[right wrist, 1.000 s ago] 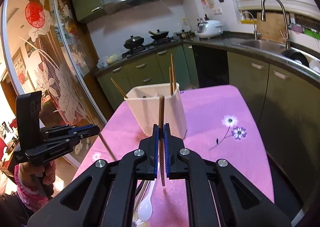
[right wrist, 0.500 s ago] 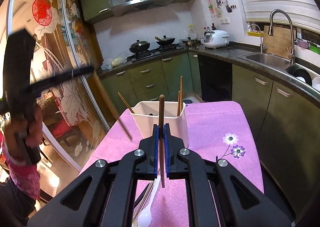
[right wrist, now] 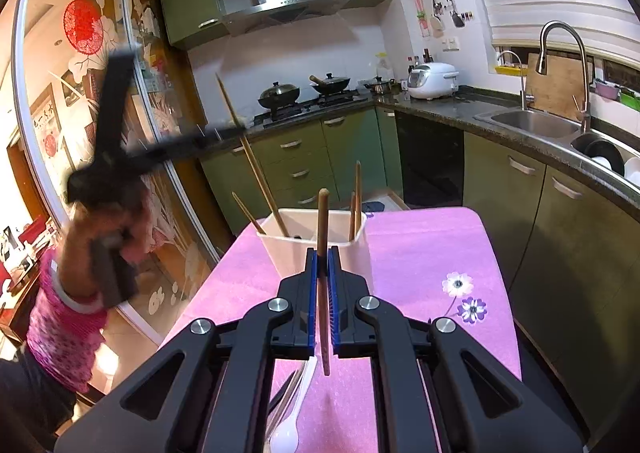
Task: Organize utensils
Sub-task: 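Lift both held chopsticks and carry them over the white caddy, then open both grippers to drop the chopsticks into the caddy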
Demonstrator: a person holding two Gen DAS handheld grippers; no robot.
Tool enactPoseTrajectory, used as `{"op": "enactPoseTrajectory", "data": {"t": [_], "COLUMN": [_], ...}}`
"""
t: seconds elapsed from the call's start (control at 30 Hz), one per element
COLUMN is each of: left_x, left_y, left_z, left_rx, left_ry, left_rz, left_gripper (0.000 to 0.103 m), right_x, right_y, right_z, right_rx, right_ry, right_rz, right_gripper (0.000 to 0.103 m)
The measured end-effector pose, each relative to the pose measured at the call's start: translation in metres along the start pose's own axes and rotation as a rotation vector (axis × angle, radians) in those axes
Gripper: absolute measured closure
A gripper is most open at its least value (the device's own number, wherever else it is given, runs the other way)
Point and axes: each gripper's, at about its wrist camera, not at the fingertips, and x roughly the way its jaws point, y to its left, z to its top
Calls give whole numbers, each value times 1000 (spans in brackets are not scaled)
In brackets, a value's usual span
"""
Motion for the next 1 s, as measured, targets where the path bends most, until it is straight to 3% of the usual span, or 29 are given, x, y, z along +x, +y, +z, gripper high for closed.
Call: {"op": "enactPoseTrajectory", "data": {"t": [0.27, 0.33, 0.4, 0.53, 0.73, 0.87, 1.0], "left_x": [36, 40, 42, 38, 20, 3, -6], "left_y": [4, 7, 9, 10, 7, 2, -3], "left_z": [-36, -41, -46, -52, -61, -78, -98], "left_rx": [4, 0, 2, -4, -4, -6, -17], "left_ry": [112, 124, 132, 124, 109, 108, 130], "left_rz": [16, 15, 14, -1, -33, -67, -96], "left_gripper": [97, 93, 79, 76, 71, 59, 56], "right_x": [-2, -1, 1, 16, 67, 104, 132], "right_y": [14, 18, 22, 21, 11, 5, 3], "right_z": [56, 72, 87, 112, 123, 107, 86], "right_rx": [-15, -16, -14, -2, -1, -5, -20], "right_ry": [-133, -168, -207, -249, -211, -144, -83], "right_rz": [33, 32, 28, 7, -71, -99, -123], "right_gripper": [97, 97, 97, 97, 97, 97, 97]}}
